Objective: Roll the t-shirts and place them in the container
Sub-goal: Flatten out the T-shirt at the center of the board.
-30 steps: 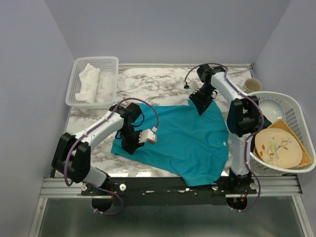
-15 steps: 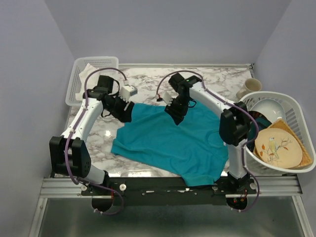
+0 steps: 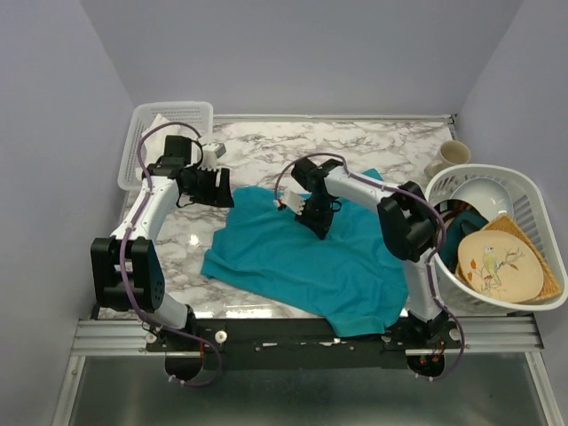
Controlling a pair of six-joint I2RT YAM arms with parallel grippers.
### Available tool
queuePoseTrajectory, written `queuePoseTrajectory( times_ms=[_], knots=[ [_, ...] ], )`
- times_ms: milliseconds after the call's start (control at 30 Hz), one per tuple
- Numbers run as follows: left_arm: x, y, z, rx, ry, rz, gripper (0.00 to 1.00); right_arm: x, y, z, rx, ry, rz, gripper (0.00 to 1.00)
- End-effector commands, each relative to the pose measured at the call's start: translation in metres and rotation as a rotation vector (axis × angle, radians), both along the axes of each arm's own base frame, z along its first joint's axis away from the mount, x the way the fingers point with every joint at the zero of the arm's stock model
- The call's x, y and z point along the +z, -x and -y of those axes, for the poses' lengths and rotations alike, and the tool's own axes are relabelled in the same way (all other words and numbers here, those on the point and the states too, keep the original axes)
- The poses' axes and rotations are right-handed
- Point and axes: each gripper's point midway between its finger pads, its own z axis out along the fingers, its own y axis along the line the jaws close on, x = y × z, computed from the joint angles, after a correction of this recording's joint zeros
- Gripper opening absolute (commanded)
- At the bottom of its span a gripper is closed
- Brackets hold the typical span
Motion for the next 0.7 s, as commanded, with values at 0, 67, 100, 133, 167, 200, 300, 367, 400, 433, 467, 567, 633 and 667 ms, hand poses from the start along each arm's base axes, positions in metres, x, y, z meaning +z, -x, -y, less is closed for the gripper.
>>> queuePoseTrajectory(
  times_ms=[0, 67, 100, 133, 167, 200, 300, 367, 400, 433, 467, 567, 633, 667],
  knots=[
    [-0.012, 0.005, 0.002, 0.047, 0.043, 0.006, 0.74, 0.033, 0.043, 0.022, 0.108, 0.012, 0.038, 0.1],
    [-0.021, 0.001, 0.005, 0.044, 0.058, -0.006, 0.74, 0.032, 0.073, 0.037, 0.171, 0.022, -0.018, 0.08],
    [-0.026, 0.001, 0.007, 0.046, 0.06, -0.017, 0.75, 0.044, 0.087, 0.041, 0.204, 0.013, -0.014, 0.09],
    [-0.035, -0.004, 0.007, 0.047, 0.058, -0.032, 0.76, 0.042, 0.095, 0.048, 0.222, 0.027, -0.023, 0.15],
    [-0.039, -0.006, 0.008, 0.045, 0.057, -0.036, 0.8, 0.038, 0.099, 0.059, 0.22, 0.063, -0.022, 0.2],
    [-0.042, -0.009, 0.011, 0.038, 0.055, -0.037, 0.82, 0.038, 0.1, 0.062, 0.215, 0.072, -0.018, 0.27],
    [-0.049, -0.024, 0.022, 0.009, 0.072, -0.027, 0.96, 0.042, 0.094, 0.061, 0.19, 0.079, 0.014, 0.43],
    [-0.054, -0.034, 0.035, -0.039, 0.065, -0.004, 0.99, 0.05, 0.092, 0.052, 0.144, 0.046, 0.014, 0.46],
    [-0.046, -0.044, 0.043, -0.066, 0.072, 0.03, 0.99, 0.058, 0.088, 0.045, 0.124, 0.027, 0.025, 0.47],
    [-0.054, -0.047, 0.051, -0.104, 0.062, 0.026, 0.98, 0.062, 0.087, 0.041, 0.09, 0.018, 0.025, 0.47],
    [-0.055, -0.052, 0.056, -0.119, 0.055, 0.034, 0.97, 0.066, 0.086, 0.037, 0.076, 0.007, 0.025, 0.47],
    [-0.068, -0.076, 0.06, -0.094, 0.018, 0.039, 0.92, 0.079, 0.079, 0.033, 0.062, -0.014, 0.064, 0.48],
    [-0.077, -0.09, 0.064, -0.086, 0.029, 0.031, 0.88, 0.084, 0.075, 0.035, 0.06, -0.015, 0.093, 0.48],
    [-0.081, -0.092, 0.067, -0.088, 0.039, 0.018, 0.84, 0.087, 0.072, 0.038, 0.057, -0.012, 0.109, 0.48]
  ],
)
